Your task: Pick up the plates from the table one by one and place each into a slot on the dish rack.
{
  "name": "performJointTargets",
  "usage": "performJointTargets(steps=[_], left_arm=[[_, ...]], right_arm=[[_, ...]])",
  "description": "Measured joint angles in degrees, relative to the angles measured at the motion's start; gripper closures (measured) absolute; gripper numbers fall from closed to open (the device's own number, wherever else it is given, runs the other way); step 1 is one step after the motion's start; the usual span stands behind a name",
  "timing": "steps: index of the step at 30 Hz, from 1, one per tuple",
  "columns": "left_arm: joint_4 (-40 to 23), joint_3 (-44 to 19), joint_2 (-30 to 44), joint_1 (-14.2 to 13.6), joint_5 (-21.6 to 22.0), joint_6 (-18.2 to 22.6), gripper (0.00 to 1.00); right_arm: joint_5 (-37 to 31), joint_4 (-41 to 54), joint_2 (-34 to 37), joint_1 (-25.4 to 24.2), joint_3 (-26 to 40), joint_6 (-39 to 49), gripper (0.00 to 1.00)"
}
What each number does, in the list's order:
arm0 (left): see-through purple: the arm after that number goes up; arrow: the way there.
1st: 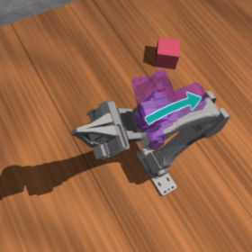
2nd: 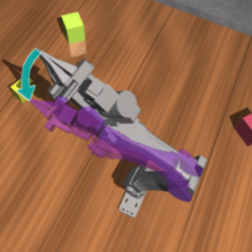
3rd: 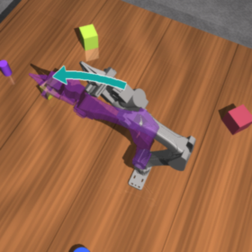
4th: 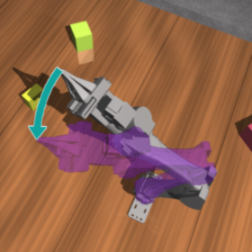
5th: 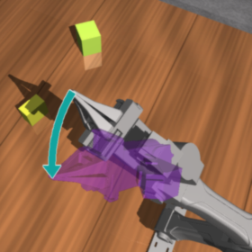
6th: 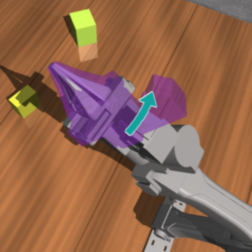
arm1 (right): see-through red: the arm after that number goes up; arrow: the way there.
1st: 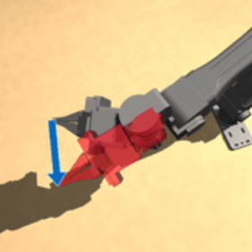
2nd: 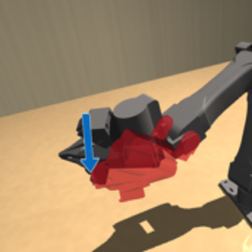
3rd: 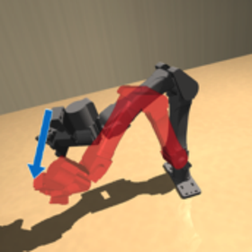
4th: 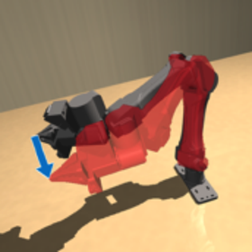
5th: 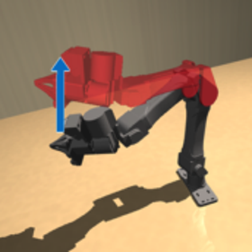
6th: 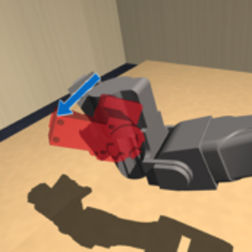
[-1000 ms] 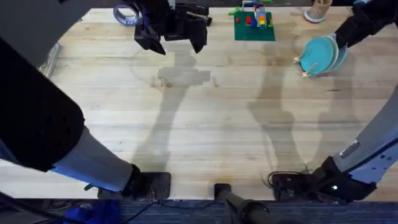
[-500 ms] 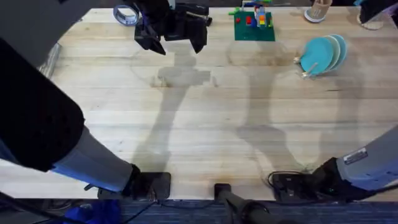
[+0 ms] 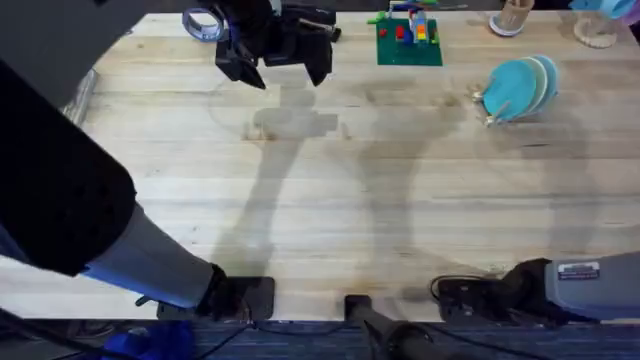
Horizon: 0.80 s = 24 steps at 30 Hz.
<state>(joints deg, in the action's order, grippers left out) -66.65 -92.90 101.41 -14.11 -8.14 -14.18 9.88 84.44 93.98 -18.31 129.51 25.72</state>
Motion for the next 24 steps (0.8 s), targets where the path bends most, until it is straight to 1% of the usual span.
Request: performJointTargets(steps=[3, 6, 11, 15, 17, 20, 24], left_arm=[[-1.2, -0.8, 0.0, 0.0, 1.6, -2.0, 0.006], [-4.7, -4.1, 0.0, 0.1, 3.7, -3.1, 0.007], [-11.6, -14.2, 0.0, 0.2, 8.2, -3.8, 0.008], [-15.7, -20.8, -0.9, 0.2, 10.5, -3.8, 0.008], [-17.2, -24.1, -2.0, 0.2, 11.1, -3.6, 0.008], [-18.1, -27.9, -4.0, 0.2, 11.5, -3.4, 0.007], [-18.3, -30.0, -7.6, 0.2, 12.2, -3.2, 0.008]], right_arm=[[1.1, 0.0, -2.8, 1.6, 0.0, -0.9, 0.005], [1.8, 0.5, -4.7, 4.8, 0.0, -1.6, 0.006], [2.2, 1.4, -5.7, 12.0, 0.0, -2.6, 0.006], [2.5, 3.9, -5.6, 16.6, 0.0, -3.5, 0.005], [2.5, 5.8, -5.6, 17.8, 0.0, -3.5, 0.005], [2.5, 7.9, -5.6, 18.2, 0.0, -3.7, 0.005], [2.5, 7.9, -5.6, 18.2, 0.0, -4.5, 0.005]])
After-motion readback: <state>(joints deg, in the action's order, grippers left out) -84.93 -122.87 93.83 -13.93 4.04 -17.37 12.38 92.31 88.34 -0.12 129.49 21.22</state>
